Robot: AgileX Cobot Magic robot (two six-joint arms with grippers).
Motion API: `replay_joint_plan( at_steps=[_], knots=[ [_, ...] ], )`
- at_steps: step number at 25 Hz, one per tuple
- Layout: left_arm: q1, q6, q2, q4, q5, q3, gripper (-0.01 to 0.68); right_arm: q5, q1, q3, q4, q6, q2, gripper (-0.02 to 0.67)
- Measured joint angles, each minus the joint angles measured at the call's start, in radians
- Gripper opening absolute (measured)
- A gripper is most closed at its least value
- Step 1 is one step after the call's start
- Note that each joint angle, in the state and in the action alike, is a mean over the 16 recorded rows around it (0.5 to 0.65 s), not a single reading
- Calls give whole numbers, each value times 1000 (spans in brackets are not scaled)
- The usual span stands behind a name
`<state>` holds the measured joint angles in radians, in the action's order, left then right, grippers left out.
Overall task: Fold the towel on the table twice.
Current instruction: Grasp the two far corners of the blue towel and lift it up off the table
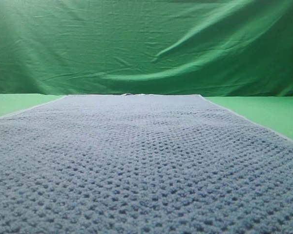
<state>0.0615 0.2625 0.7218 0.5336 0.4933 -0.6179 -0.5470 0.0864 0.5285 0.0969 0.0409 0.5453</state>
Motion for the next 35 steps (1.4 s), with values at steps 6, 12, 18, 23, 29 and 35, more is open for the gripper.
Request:
replay_joint_plan(
  at_steps=[6,12,18,23,29,35],
  knots=[
    [0,-41,220,-93,83,-113,0,-120,51,137,-12,48,233,0],
    [0,-48,438,-145,132,-220,0,-206,111,291,-23,53,507,0],
    [9,-58,648,-198,170,-342,0,-243,167,458,-27,33,793,0],
    [42,-103,812,-287,204,-454,0,-252,201,603,-27,4,1019,0],
    [85,-179,975,-392,233,-575,0,-256,233,763,-27,-22,1237,0],
    [113,-240,1088,-459,232,-661,10,-263,239,874,-29,-33,1371,20]
  ],
)
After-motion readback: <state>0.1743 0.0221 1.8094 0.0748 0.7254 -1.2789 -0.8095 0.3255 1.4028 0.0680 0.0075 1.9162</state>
